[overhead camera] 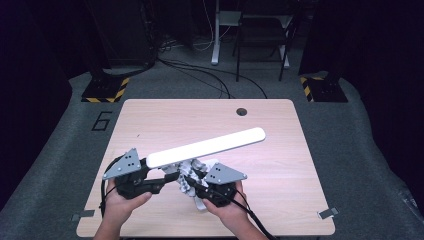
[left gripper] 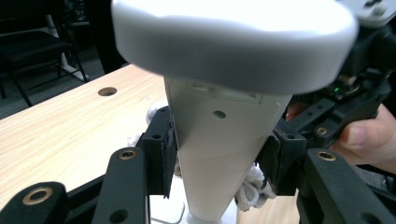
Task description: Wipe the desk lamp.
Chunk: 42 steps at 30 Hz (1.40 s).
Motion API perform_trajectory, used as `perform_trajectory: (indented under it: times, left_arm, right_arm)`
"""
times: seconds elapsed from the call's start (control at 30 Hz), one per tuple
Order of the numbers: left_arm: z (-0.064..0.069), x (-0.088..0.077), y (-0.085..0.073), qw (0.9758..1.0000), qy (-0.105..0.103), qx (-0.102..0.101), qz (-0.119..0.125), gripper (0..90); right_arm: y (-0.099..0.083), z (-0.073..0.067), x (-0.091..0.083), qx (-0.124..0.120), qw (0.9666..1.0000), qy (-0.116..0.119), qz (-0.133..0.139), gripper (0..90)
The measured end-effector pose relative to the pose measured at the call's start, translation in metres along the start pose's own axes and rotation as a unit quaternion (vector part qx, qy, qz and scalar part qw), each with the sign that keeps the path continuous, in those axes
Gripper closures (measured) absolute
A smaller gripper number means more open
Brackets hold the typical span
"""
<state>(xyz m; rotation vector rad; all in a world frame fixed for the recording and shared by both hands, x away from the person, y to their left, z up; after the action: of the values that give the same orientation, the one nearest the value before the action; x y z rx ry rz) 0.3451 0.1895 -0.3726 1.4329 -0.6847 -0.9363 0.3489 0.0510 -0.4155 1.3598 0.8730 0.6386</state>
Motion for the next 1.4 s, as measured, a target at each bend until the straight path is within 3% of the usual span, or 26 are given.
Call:
perform_trajectory:
  times: [0.27,0.33,0.37,0.57,0.77,1.03,1.23,1.4]
  left_arm:
    - [0.000,0.000,0.000,1.0000,0.000,0.002,0.001,52.8]
    - [0.000,0.000,0.000,1.0000,0.000,0.002,0.002,52.8]
    - [0.000,0.000,0.000,1.0000,0.000,0.002,0.002,52.8]
    - [0.000,0.001,0.000,0.9999,-0.003,-0.006,0.007,52.7]
    - [-0.003,0.000,-0.003,0.9996,-0.007,-0.014,0.021,50.7]
    - [-0.004,0.004,-0.014,0.9997,-0.004,-0.013,0.020,44.5]
    - [-0.006,0.006,-0.031,0.9993,-0.021,-0.025,0.019,42.6]
    - [-0.007,0.013,-0.048,0.9996,-0.023,-0.014,0.011,42.3]
  right_arm:
    - [0.010,-0.002,0.002,-0.001,0.9999,0.002,0.015,71.2]
    - [0.006,0.000,0.003,0.001,0.9999,0.002,0.012,71.2]
    - [0.004,0.003,0.003,-0.010,0.9999,0.002,0.008,71.3]
    - [-0.018,0.009,0.004,0.004,0.9997,-0.007,-0.021,70.7]
    - [-0.025,0.014,0.001,0.018,0.9995,-0.013,-0.023,70.2]
    - [-0.027,0.021,-0.009,0.019,0.9993,-0.024,-0.020,70.0]
    - [-0.034,0.028,-0.015,0.033,0.9987,-0.030,-0.024,69.7]
    - [-0.034,0.031,-0.018,0.034,0.9987,-0.032,-0.021,69.6]
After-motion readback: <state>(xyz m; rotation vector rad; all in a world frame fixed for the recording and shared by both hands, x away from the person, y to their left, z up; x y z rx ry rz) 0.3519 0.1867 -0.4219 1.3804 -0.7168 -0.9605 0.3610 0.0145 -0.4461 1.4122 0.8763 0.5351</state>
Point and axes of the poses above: each handheld gripper's, and its own axes: x roughly forward along the jaws, y roughly out of its top, z roughly to its right, the point moved 7 cm from there along x, roughly forward along the jaws, and after that the axes turned 9 degrees about z, right-handed, at the moved point
